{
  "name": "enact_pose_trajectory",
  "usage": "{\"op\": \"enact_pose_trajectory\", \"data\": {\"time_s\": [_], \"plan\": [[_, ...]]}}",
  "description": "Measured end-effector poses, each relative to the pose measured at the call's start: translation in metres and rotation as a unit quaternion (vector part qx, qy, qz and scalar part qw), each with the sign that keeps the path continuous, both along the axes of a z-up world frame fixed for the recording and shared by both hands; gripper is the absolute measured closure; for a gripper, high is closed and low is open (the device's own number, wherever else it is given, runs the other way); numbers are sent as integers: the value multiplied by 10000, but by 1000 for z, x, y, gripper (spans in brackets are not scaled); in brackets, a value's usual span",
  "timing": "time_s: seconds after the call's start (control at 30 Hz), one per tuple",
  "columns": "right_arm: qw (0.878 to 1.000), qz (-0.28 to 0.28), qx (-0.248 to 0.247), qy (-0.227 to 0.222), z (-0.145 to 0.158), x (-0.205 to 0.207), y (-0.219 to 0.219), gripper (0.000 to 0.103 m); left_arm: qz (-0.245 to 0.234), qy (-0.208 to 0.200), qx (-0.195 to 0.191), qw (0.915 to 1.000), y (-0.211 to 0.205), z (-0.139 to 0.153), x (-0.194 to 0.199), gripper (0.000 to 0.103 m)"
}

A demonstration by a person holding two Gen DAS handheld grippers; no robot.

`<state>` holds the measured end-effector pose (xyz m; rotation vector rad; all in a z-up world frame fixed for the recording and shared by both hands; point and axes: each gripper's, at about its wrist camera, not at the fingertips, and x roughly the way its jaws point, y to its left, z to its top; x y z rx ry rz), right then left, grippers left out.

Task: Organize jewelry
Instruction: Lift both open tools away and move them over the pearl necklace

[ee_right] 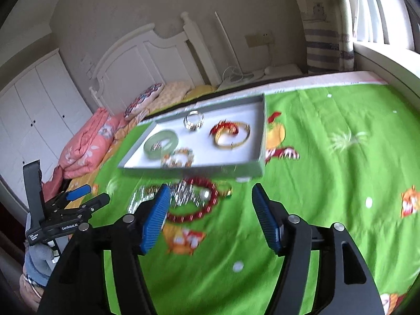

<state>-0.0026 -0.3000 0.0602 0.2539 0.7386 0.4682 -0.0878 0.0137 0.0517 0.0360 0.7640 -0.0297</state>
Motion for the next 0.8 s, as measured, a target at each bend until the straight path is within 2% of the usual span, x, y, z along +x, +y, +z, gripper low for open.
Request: {"op": "enact_pose_trajectory", "data": {"time_s": [0.17,0.3,0.37,0.43,0.57,0.63,0.7,0.8], "plan": [[9998,111,-146,70,-4,-9,14,39,81,78,-41,9999,12,-13,-10,5],[9989,288,-362,92,-8,-10,34,39,157,122,-422,9989,26,-15,-10,5],[9978,406,-512,107,-12,-10,48,39,170,153,-488,9985,28,-16,-9,5],[9958,453,-794,77,-14,-9,61,39,242,286,-398,9985,28,-19,-5,5],[9918,661,-1093,103,-16,-9,81,40,263,570,184,9979,12,-25,3,5],[9891,747,-1263,146,-19,-9,89,40,168,567,452,9972,4,-27,2,5],[9859,836,-1431,213,-23,-10,96,40,140,510,543,9971,1,-27,1,5],[9823,1085,-1515,170,-24,-15,107,42,132,414,403,9982,5,-24,-1,5]]}}
